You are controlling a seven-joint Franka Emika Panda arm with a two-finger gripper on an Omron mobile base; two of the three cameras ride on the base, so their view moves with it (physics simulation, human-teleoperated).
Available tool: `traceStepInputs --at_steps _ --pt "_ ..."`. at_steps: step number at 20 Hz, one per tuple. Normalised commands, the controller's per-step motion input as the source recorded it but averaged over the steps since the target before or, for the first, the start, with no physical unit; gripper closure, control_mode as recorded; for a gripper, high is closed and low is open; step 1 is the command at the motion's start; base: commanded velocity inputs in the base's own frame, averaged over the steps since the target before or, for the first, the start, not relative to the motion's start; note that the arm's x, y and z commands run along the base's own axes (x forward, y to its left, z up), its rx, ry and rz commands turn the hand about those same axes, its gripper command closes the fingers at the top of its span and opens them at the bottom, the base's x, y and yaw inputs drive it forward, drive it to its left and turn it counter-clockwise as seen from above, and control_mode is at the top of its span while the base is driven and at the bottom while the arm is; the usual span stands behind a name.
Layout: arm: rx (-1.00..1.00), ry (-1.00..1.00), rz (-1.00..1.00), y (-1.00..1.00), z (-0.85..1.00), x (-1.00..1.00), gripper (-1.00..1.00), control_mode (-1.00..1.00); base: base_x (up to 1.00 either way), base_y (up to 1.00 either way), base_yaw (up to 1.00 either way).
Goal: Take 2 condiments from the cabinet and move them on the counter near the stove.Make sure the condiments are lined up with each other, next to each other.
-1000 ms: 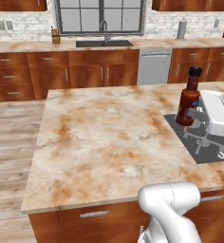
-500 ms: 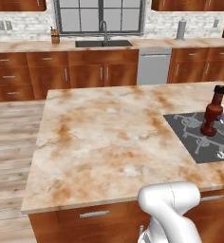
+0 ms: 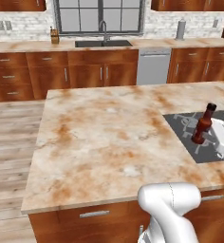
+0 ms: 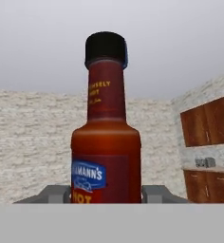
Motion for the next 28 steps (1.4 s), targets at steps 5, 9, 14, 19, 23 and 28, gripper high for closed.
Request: traceStepInputs --at_steps 5,9,14,19,23,28 --pt "0.12 0.21 0.00 -0.79 -0.54 0.69 1.00 -1.00 0.00 0.00 0.00" --pt "-0.07 0.27 0.00 -0.36 -0.34 0.52 1.00 -1.00 0.00 0.00 0.00" --pt "-0.29 0.13 -0.07 -0.36 -0.47 0.30 1.00 -1.00 0.00 0.00 0.00" --pt "-0.26 0.00 -0.02 -0.34 -0.65 0.20 1.00 -1.00 0.00 0.00 0.00" --pt "-0.14 -0.16 0.00 0.00 -0.81 0.09 1.00 -1.00 0.00 0.00 0.00" --pt "-0.01 -0.20 0.00 0.00 -0.40 0.03 1.00 -1.00 0.00 0.00 0.00"
